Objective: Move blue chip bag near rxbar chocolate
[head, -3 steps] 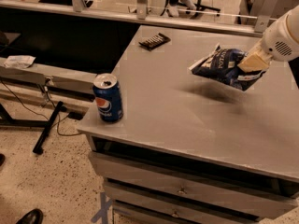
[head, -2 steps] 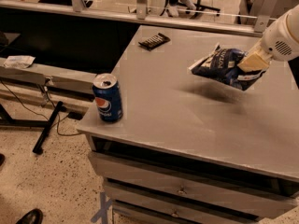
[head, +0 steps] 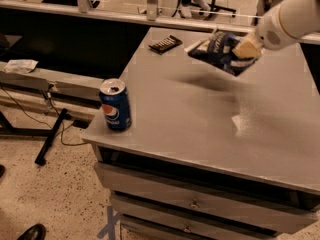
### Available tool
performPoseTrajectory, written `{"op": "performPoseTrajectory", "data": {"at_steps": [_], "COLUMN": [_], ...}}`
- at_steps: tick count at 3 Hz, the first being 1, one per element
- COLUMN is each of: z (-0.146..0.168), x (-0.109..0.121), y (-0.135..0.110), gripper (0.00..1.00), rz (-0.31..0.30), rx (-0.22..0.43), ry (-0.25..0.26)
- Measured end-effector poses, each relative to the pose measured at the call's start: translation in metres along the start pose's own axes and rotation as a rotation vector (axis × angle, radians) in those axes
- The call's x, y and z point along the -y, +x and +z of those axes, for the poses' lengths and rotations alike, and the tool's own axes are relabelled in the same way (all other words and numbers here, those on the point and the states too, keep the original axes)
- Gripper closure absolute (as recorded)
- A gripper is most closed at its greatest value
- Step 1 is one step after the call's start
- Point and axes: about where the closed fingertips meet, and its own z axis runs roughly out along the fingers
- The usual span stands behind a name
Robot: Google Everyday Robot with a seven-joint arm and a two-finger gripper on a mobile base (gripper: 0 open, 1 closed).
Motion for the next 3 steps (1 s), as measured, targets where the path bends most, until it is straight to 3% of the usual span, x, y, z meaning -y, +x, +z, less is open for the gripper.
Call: {"op": "performPoseTrajectory", "data": {"at_steps": [2, 3], "z": [0.051, 0.098], "x": [0.041, 0.058], "y": [-0.065, -0.085], "gripper": [1.0, 1.0], "rz": [-0.02, 0.033], "rx": [0.122, 0.123], "ry": [0.104, 0.155]}}
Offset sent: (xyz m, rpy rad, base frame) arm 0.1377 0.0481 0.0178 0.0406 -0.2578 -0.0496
